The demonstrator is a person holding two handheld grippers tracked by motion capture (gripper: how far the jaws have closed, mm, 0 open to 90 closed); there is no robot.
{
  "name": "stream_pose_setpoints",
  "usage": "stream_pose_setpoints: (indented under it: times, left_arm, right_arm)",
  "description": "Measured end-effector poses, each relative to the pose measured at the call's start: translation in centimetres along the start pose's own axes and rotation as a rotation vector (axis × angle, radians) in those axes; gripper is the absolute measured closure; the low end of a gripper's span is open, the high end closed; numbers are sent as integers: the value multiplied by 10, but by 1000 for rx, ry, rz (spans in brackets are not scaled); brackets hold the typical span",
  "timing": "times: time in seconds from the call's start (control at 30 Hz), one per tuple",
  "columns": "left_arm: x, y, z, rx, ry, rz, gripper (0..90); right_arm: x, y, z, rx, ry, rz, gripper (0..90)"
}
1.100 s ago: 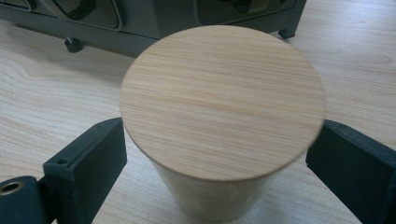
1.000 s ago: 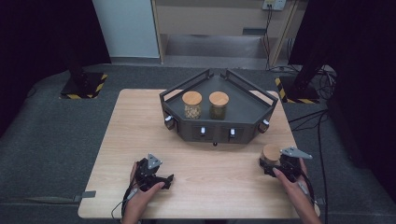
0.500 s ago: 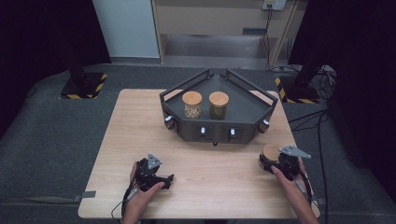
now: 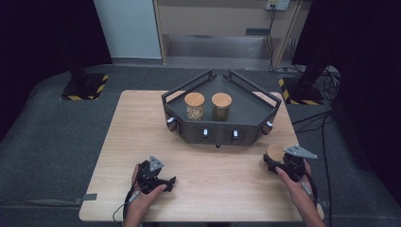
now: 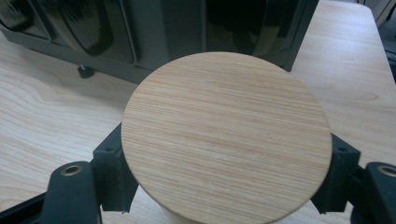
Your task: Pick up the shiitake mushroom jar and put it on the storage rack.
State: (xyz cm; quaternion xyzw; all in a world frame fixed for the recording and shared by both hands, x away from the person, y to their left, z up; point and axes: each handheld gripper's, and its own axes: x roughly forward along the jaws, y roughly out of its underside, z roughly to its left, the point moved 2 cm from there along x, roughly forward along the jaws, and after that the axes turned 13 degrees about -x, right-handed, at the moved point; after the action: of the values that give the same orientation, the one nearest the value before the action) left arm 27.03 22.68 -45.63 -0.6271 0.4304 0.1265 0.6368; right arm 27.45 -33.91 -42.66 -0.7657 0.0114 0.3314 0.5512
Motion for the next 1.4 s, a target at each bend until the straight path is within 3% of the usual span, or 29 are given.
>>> stream_pose_setpoints:
  times: [0.3, 1.4]
  left_arm:
    - [0, 0, 0, 0, 0, 0, 0]
    - [0, 0, 0, 0, 0, 0, 0]
  right_arm:
    - [-9, -15, -1, -20, -11, 19, 257]
    - [-36, -56, -4, -72, -15, 1, 257]
